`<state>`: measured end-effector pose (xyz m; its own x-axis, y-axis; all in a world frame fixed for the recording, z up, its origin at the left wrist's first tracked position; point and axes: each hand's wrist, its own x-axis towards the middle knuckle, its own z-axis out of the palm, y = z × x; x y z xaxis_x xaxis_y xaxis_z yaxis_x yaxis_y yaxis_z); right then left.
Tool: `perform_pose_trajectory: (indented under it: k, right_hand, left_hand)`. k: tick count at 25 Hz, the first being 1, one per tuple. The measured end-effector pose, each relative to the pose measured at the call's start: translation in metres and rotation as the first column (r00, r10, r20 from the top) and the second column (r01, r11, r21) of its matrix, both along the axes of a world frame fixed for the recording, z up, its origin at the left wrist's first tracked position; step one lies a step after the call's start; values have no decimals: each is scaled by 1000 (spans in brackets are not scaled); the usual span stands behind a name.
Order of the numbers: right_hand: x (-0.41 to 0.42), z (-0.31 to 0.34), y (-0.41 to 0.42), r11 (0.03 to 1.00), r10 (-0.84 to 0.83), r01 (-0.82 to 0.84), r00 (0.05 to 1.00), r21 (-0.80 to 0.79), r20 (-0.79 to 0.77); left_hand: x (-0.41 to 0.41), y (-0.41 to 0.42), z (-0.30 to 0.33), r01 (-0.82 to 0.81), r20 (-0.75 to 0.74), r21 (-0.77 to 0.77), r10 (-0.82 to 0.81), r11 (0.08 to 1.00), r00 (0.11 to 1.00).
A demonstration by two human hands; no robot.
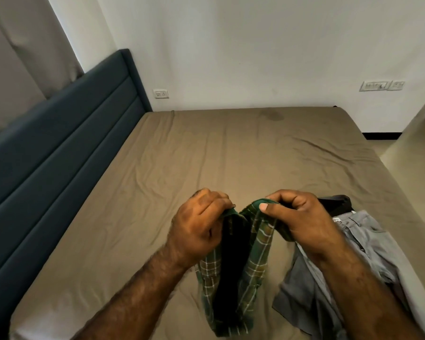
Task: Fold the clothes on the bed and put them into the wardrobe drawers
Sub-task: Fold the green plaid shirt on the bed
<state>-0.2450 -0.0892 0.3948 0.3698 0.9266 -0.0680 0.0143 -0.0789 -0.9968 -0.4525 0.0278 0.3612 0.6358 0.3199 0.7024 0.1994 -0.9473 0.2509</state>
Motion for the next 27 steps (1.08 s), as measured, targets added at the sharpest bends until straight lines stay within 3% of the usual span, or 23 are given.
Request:
perform_pose_trajectory:
  k: [5, 9, 16, 20, 27]
  right_hand:
    - [-37, 10, -12, 983, 11, 20, 986, 182, -164]
    - [-36, 12, -15, 969, -2, 70, 963, 238, -271]
    - [-32, 14, -23, 976, 18, 22, 983, 218, -182]
    - [-35, 10, -29, 967, -82, 89, 996, 237, -39]
    - [-30, 10, -34, 965, -28, 23, 1000, 261, 13]
  left_hand:
    - [14, -29, 20, -11, 158, 85, -3, 996, 987]
    - [16, -32, 30, 13, 172, 96, -30, 995, 985]
    - [14, -33, 28, 39, 137, 113, -54, 993, 989]
    - [15, -37, 25, -3, 109, 129, -11, 992, 994]
    - [15, -37, 30, 77, 71, 28, -79, 997, 994]
